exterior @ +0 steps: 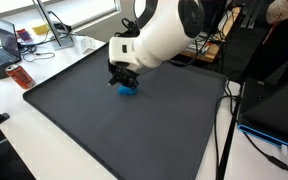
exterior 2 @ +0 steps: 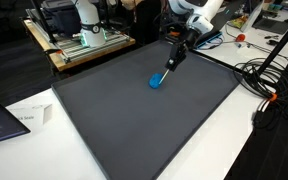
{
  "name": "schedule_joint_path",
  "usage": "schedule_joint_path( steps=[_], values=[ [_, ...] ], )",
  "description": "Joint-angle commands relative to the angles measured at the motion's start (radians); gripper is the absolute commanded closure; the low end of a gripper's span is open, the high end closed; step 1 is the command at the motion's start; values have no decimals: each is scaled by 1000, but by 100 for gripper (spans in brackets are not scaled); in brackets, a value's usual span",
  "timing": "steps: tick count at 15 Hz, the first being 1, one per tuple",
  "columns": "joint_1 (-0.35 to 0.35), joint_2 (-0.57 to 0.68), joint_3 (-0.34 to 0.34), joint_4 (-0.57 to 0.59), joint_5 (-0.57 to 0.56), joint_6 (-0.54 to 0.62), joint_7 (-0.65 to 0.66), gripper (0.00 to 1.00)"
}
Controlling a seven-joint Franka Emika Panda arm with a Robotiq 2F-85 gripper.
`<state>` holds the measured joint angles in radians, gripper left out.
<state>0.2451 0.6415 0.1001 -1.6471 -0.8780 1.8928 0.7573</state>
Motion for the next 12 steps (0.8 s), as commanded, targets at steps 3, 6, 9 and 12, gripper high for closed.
schedule_joint_path(
  steps=[3,6,9,12],
  values=[
    [-43,-58,-9,-36,144,52,-141,96],
    [-62,-74,-19,-34,226,72,-219,96],
    [-82,-89,-27,-36,321,101,-315,96],
    [-99,-99,-37,-32,426,113,-415,96]
  ],
)
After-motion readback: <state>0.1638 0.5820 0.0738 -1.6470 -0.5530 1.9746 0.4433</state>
